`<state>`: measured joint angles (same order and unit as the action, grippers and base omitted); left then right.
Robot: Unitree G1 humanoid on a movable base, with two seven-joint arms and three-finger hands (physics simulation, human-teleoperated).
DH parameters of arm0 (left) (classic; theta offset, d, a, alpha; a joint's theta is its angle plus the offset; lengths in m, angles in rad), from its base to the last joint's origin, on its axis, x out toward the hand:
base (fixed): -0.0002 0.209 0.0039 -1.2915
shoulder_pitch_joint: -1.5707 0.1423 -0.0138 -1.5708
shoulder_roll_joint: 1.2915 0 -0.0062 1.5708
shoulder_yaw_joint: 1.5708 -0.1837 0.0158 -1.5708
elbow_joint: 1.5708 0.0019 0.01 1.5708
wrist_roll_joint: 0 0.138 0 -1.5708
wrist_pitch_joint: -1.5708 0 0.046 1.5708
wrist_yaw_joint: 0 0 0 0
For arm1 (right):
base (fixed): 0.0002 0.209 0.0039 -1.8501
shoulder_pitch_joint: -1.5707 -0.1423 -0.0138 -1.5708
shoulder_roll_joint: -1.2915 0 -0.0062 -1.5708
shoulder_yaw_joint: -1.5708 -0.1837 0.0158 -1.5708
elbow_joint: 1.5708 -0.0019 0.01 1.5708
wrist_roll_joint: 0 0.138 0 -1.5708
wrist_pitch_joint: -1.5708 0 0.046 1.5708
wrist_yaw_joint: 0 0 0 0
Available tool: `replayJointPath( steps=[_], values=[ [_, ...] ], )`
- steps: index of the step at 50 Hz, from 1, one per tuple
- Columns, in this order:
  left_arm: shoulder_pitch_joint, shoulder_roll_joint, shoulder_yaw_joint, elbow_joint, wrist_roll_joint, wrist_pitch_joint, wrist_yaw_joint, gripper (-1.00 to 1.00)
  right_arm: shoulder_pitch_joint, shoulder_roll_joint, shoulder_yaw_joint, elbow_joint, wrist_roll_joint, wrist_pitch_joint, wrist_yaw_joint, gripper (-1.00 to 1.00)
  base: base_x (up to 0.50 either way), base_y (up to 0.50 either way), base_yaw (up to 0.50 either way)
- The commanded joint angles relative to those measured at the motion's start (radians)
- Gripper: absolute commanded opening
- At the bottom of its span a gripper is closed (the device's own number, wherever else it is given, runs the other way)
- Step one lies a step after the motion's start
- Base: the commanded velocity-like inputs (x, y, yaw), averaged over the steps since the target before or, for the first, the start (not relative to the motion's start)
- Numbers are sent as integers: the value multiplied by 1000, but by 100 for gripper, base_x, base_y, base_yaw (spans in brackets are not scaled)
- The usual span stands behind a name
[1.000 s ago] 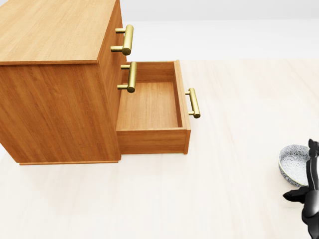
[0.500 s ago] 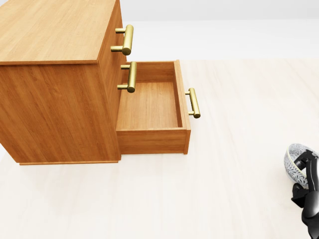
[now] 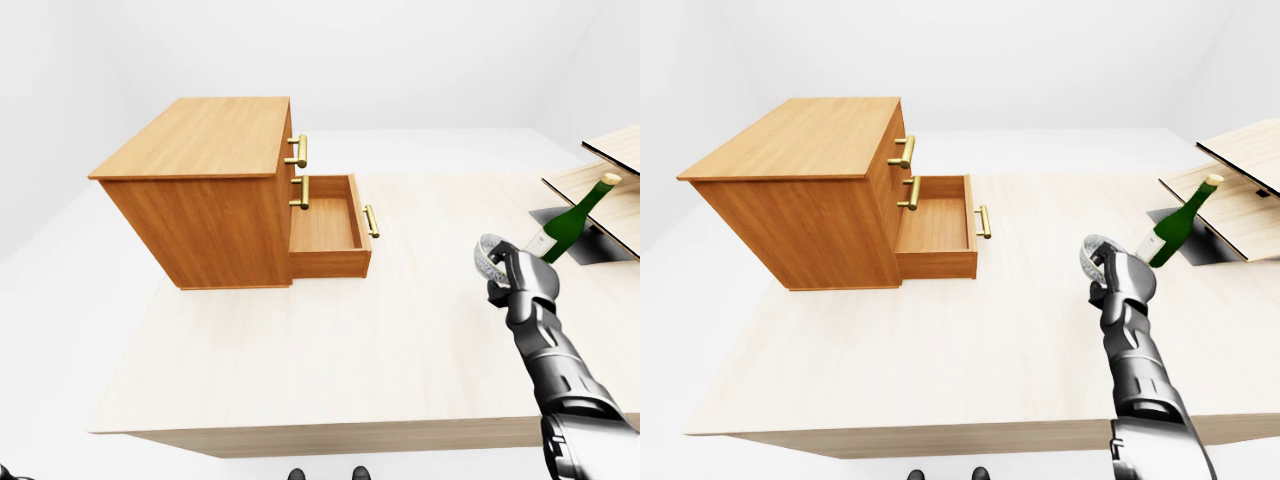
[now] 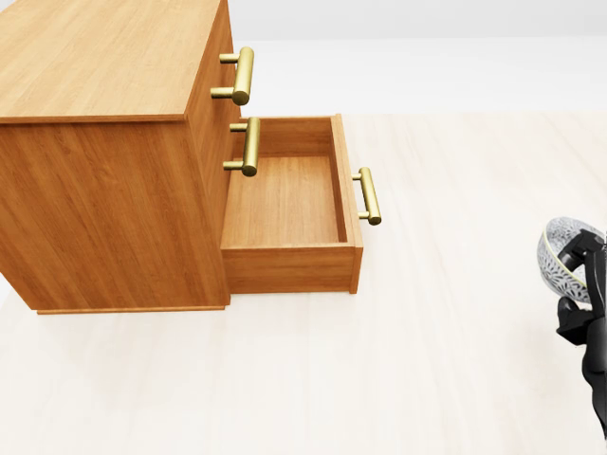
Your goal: Put the bowl on top of the cabinet.
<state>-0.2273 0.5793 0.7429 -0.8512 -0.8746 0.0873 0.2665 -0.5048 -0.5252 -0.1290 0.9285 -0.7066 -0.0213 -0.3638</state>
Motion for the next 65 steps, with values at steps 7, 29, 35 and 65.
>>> replayJointPath(
  steps=[7, 29, 35, 65],
  values=[
    [3, 3, 4, 6, -1, 0, -1, 98, -8, 8, -44, -300, -124, 86, 133, -100, 0, 0, 0],
    [3, 4, 5, 5, -1, 0, -1, 98, -168, 19, -32, -450, -248, 109, 307, -100, 0, 0, 0],
    [2, 5, 4, 4, -2, 0, 0, 98, -221, 26, -19, -444, -264, 109, 329, -100, 0, 0, 0],
    [4, 19, 21, 6, -28, 0, 10, 98, -509, 80, 46, -347, -329, 109, 418, -100, 0, 0, 0]
  ],
)
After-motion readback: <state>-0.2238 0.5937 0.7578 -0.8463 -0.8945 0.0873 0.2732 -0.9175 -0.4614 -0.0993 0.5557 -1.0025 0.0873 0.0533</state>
